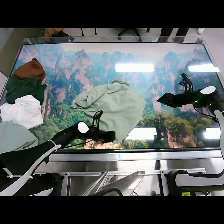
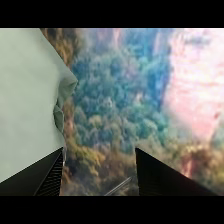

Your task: Fold the shirts.

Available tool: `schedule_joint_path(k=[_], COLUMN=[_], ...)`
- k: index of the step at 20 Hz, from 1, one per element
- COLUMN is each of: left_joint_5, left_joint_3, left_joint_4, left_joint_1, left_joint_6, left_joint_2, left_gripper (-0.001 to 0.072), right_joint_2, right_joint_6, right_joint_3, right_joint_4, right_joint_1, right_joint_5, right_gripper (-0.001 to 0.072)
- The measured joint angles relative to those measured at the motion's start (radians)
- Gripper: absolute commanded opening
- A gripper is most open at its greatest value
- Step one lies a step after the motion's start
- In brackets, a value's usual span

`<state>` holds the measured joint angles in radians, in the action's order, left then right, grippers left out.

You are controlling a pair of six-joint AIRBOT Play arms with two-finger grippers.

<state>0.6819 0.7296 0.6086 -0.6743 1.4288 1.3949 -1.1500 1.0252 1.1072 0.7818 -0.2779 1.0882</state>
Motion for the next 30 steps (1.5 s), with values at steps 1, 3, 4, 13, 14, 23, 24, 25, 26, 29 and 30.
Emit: schedule_joint_path(k=[1, 3, 4, 13, 14, 23, 24, 25, 26, 29, 30], left_joint_5=[0.016, 0.067, 0.108, 0.411, 0.431, 0.459, 0.46, 0.46, 0.46, 0.46, 0.46], left_joint_3=[0.025, 0.071, 0.085, -0.041, -0.073, -0.174, -0.176, -0.177, -0.178, -0.179, -0.179], left_joint_4=[0.03, 0.096, 0.149, 0.565, 0.581, 0.599, 0.598, 0.595, 0.595, 0.592, 0.592], left_joint_1=[0.002, 0.021, 0.042, 0.546, 0.629, 0.993, 1.003, 1.01, 1.015, 1.023, 1.024], left_joint_6=[0.0, 0.0, 0.011, 0.145, 0.138, 0.011, 0.005, -0.001, -0.006, -0.013, -0.014], left_joint_2=[0.006, 0.003, -0.009, -0.418, -0.466, -0.634, -0.629, -0.62, -0.607, -0.563, -0.551], left_gripper=[0.0013, 0.0013, 0.0013, 0.0013, 0.0013, 0.0013, 0.0013, 0.0013, 0.0013, 0.0013, 0.0013], right_joint_2=[0.0, 0.0, 0.0, 0.0, 0.0, -0.001, -0.002, -0.005, -0.009, -0.027, -0.035], right_joint_6=[0.0, 0.0, 0.0, 0.001, 0.004, 0.042, 0.044, 0.046, 0.049, 0.056, 0.056], right_joint_3=[0.0, 0.0, 0.0, -0.009, -0.017, -0.171, -0.184, -0.194, -0.201, -0.213, -0.215], right_joint_4=[0.001, 0.001, 0.001, 0.0, 0.0, -0.075, -0.085, -0.095, -0.107, -0.139, -0.153], right_joint_1=[0.0, -0.001, -0.001, 0.015, 0.029, 0.347, 0.39, 0.433, 0.477, 0.583, 0.608], right_joint_5=[0.0, 0.0, 0.003, 0.051, 0.059, 0.009, -0.006, -0.026, -0.048, -0.108, -0.123], right_gripper=[0.0503, 0.0503, 0.0504, 0.0504, 0.0503, 0.0503, 0.0503, 0.0503, 0.0503, 0.0503, 0.0503])
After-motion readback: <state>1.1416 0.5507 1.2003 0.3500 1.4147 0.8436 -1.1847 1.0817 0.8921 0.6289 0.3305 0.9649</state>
